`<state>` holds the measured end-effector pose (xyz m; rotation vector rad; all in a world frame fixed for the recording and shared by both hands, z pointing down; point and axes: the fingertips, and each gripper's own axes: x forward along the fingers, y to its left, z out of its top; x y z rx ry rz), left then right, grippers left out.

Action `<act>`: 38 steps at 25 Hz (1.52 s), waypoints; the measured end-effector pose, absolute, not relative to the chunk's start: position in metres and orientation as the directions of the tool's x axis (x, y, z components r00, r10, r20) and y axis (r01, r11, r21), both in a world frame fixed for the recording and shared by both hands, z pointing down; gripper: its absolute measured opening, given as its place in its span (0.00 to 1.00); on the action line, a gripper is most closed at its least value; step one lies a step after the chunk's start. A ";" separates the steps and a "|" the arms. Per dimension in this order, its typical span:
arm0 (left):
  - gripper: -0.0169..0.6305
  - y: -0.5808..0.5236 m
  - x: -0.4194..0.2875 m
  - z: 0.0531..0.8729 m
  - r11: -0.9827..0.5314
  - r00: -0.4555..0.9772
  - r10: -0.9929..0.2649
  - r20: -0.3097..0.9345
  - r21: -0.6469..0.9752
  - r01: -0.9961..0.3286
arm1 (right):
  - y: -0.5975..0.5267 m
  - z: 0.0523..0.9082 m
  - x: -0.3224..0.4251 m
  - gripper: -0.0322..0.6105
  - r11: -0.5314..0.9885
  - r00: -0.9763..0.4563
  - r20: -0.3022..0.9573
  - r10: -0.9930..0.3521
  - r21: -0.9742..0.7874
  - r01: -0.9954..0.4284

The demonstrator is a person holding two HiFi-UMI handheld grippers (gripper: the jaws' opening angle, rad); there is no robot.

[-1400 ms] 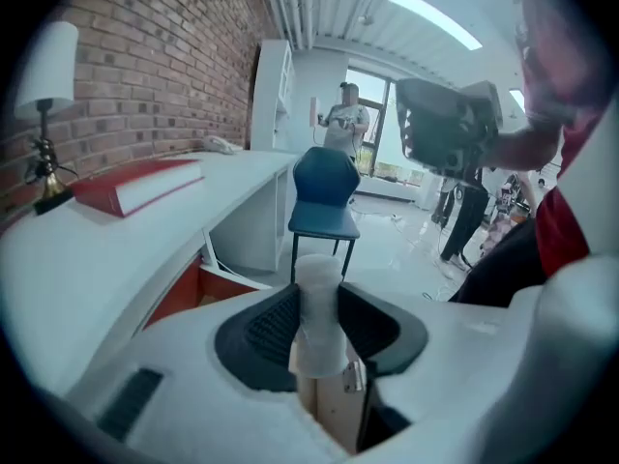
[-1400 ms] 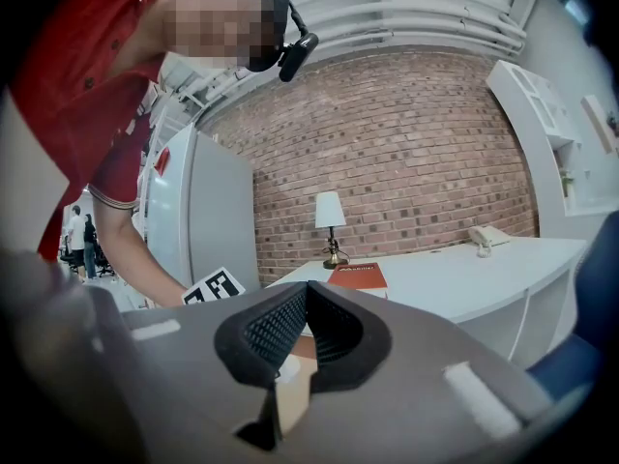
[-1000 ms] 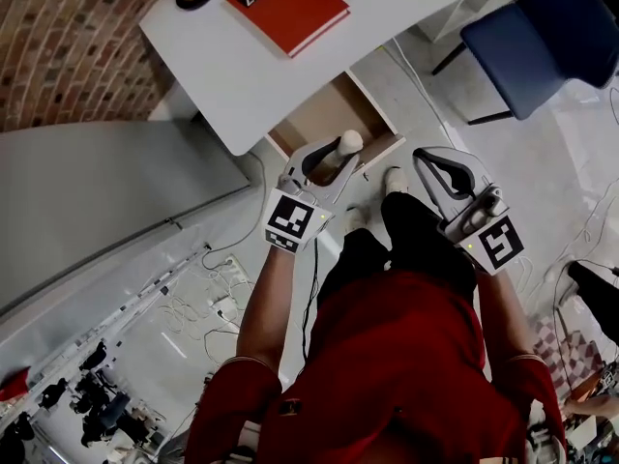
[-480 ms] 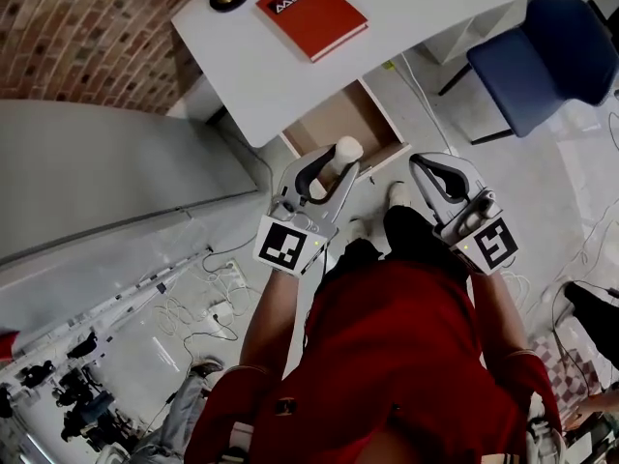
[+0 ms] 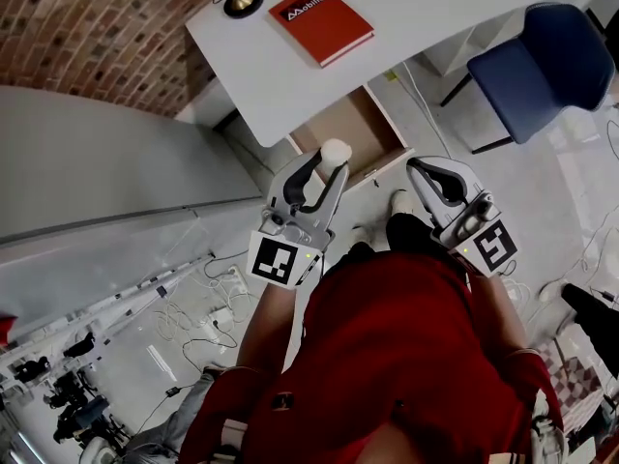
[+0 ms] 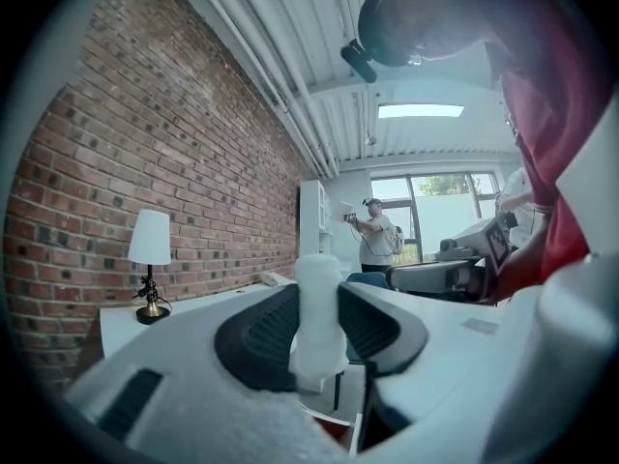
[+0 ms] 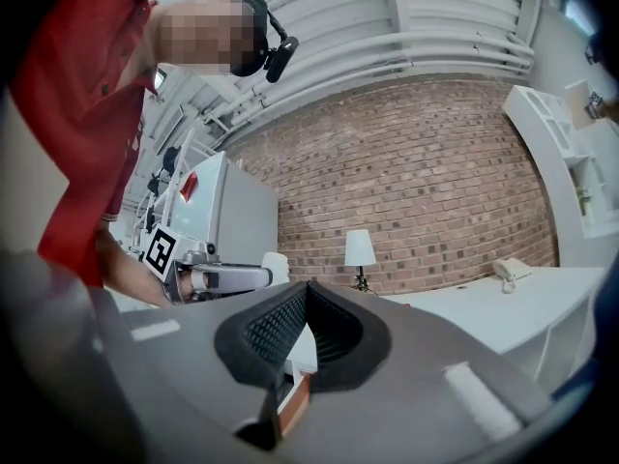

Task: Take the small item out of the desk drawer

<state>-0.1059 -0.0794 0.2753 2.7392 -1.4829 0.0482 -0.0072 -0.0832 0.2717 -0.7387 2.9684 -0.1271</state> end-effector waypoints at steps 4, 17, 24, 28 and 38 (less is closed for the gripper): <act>0.23 -0.071 -0.106 0.268 -0.545 0.545 -0.838 0.019 0.019 -0.838 | -0.074 0.263 -0.011 0.07 0.882 -0.881 -0.071 -0.468 -0.088 -0.462; 0.23 -0.061 -0.112 0.264 -0.552 0.552 -0.834 -0.001 0.028 -0.833 | -0.066 0.253 -0.017 0.07 0.879 -0.877 -0.070 -0.476 -0.069 -0.472; 0.23 -0.059 -0.116 0.265 -0.550 0.550 -0.835 -0.005 0.025 -0.835 | -0.064 0.255 -0.017 0.07 0.877 -0.876 -0.060 -0.479 -0.061 -0.476; 0.23 -0.057 -0.116 0.265 -0.548 0.548 -0.836 -0.019 0.023 -0.836 | -0.062 0.256 -0.017 0.07 0.878 -0.876 -0.060 -0.479 -0.060 -0.476; 0.23 -0.056 -0.118 0.269 -0.546 0.546 -0.838 0.009 0.020 -0.838 | -0.061 0.259 -0.015 0.07 0.874 -0.873 -0.051 -0.485 -0.062 -0.482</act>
